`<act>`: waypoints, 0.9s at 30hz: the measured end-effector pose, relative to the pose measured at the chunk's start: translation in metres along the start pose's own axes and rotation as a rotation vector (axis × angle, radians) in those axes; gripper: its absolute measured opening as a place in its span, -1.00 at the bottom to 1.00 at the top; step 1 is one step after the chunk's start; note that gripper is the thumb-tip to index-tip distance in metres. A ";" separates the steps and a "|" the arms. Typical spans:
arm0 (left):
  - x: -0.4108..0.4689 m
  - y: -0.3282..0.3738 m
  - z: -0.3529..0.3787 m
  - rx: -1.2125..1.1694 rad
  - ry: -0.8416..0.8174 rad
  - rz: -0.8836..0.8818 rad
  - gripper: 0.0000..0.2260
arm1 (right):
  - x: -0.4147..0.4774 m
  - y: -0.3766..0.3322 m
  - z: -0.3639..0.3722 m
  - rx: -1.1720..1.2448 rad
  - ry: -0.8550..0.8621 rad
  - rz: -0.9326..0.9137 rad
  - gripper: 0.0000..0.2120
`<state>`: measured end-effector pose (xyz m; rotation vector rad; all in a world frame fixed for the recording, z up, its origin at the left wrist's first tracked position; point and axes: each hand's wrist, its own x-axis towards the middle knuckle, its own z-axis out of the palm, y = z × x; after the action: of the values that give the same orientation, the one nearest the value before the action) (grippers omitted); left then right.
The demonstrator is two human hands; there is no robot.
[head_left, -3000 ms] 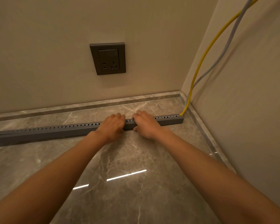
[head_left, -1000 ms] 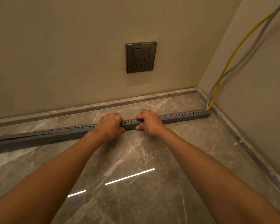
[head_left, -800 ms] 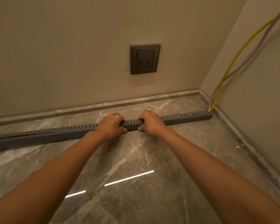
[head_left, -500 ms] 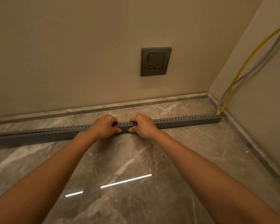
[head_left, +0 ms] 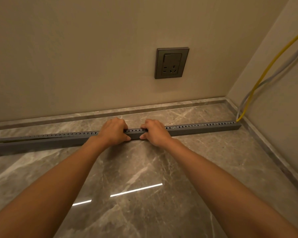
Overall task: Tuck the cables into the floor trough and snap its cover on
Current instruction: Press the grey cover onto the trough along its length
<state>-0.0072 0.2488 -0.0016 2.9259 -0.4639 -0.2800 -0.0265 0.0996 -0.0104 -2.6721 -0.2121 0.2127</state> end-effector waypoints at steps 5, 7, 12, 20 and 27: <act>-0.004 -0.009 -0.001 -0.105 -0.023 0.028 -0.75 | 0.002 -0.003 -0.003 -0.038 -0.068 0.002 -0.75; -0.007 -0.019 -0.003 -0.152 -0.039 0.023 -0.74 | 0.003 -0.007 -0.003 -0.047 -0.090 -0.007 -0.75; -0.016 -0.045 -0.006 -0.157 -0.008 -0.026 -0.73 | 0.007 -0.023 0.009 -0.024 -0.069 -0.028 -0.74; -0.014 -0.047 -0.002 -0.103 0.044 -0.018 -0.77 | 0.010 -0.032 0.014 0.057 -0.031 0.007 -0.72; -0.008 -0.055 -0.004 -0.170 0.029 0.013 -0.76 | 0.016 -0.033 0.009 0.110 -0.055 0.038 -0.74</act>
<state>0.0019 0.3036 -0.0068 2.7572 -0.4321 -0.2613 -0.0162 0.1352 -0.0052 -2.5645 -0.1619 0.3018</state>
